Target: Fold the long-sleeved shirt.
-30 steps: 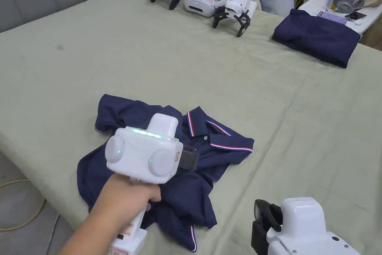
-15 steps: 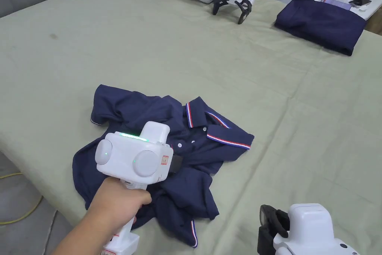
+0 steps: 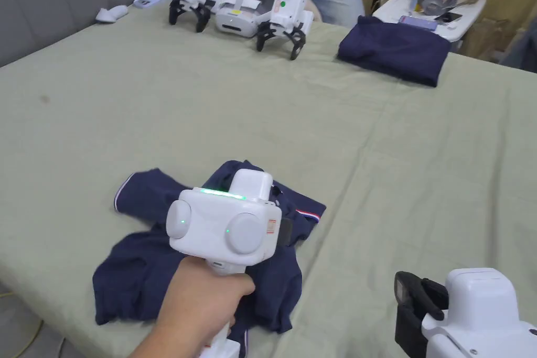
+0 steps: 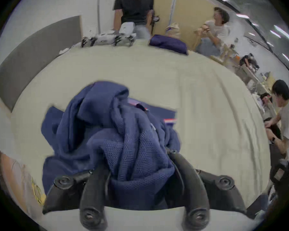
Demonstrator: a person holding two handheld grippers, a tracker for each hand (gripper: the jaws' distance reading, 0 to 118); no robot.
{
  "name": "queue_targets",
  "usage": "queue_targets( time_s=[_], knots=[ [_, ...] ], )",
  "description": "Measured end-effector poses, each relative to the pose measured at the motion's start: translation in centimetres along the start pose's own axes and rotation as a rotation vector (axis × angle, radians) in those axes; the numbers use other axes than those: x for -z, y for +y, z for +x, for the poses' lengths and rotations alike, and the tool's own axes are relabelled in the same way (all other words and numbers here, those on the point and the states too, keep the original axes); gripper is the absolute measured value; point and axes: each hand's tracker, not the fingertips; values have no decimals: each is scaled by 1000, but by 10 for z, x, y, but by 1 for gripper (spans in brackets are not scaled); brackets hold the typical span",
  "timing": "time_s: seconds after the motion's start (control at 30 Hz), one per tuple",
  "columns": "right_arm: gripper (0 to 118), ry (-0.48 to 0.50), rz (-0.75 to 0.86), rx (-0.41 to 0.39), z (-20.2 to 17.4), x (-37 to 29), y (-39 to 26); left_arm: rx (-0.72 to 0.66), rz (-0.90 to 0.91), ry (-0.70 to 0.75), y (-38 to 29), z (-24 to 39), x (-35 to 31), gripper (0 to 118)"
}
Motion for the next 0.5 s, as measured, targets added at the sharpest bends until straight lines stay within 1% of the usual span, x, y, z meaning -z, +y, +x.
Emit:
queue_targets(
  time_s=[0.1, 0.23, 0.33, 0.43, 0.5],
  knots=[
    [1, -68, 41, 24, 32, -33, 5, 87, 59, -17, 19, 63, -7, 32],
    [1, -208, 100, 23, 82, -91, 12, 164, 163, -68, 40, 157, -14, 32],
    [1, -327, 140, 39, 124, -134, 13, 236, 217, -157, 52, 233, -19, 32],
    [1, -410, 165, 84, 164, -173, 11, 285, 212, -297, 58, 313, -18, 32],
    [1, -468, 172, 111, 186, -194, 5, 340, 201, -352, 53, 366, -13, 32]
  ],
)
